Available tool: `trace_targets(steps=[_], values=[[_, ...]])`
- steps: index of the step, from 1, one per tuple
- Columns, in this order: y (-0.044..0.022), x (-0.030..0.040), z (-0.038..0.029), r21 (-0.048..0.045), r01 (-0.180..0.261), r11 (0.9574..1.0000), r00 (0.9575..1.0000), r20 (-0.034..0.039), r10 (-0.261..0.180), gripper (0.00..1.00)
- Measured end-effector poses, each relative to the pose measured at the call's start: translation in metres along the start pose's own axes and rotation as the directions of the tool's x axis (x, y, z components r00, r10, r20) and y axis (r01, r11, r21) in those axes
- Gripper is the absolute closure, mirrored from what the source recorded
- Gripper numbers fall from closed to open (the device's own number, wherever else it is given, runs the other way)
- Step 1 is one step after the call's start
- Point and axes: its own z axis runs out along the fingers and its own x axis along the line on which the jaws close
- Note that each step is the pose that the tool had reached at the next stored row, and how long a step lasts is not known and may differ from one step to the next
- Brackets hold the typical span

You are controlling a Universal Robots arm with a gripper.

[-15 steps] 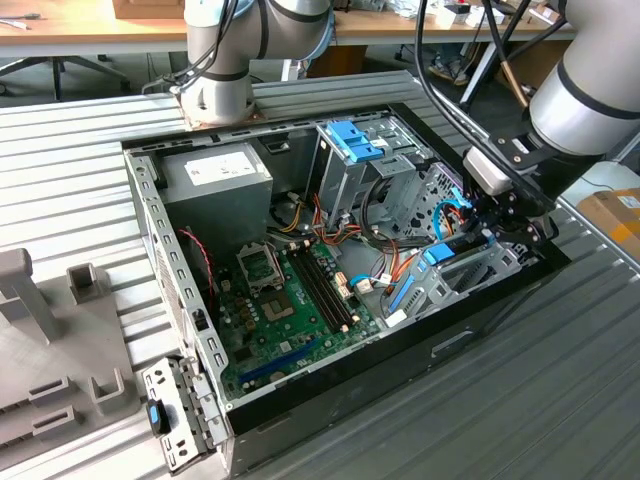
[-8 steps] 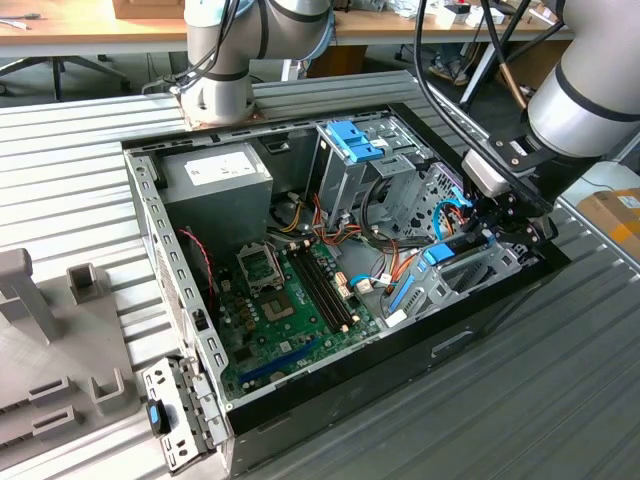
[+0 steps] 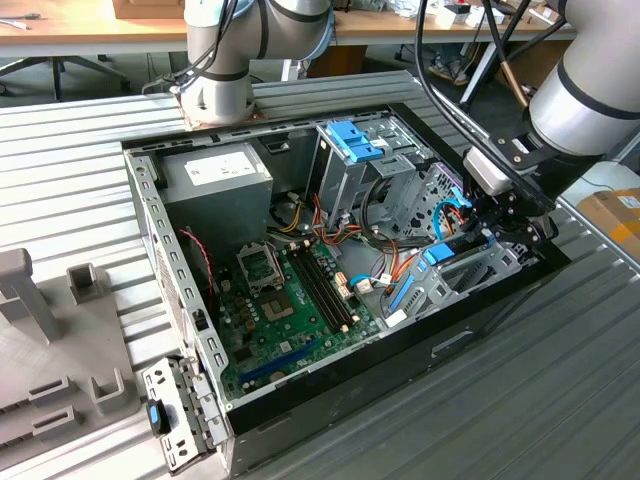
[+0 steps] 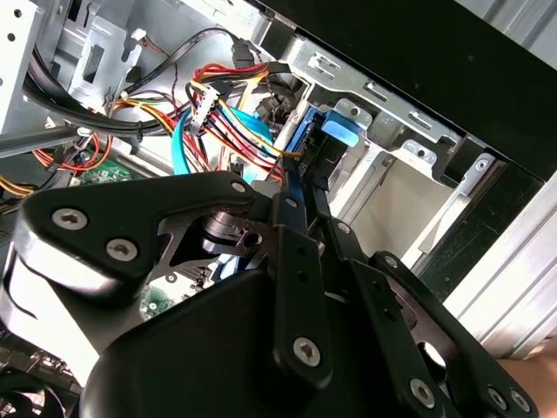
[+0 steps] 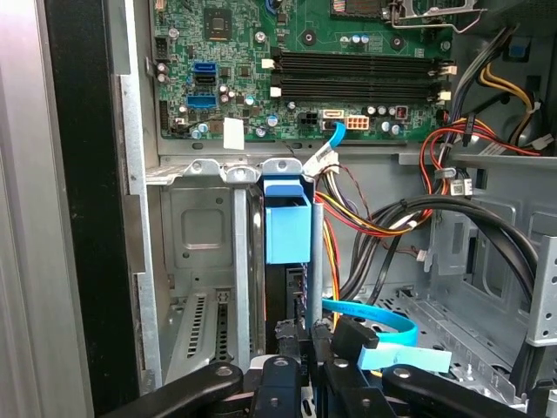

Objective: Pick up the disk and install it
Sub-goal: 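Insert the first disk wire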

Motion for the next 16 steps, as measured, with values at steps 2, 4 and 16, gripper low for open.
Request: trace_targets(steps=[2, 4, 16], values=[[0.0000, 0.0000, -0.0001, 0.0000, 0.000, 1.0000, 1.0000, 0.0005, 0.000, 0.83], [0.0000, 0.0000, 0.0000, -0.0003, 0.002, 1.0000, 1.0000, 0.0013, -0.002, 0.83], [0.0005, 0.0017, 0.0028, -0.0003, 0.002, 1.0000, 1.0000, 0.0012, -0.002, 0.83]])
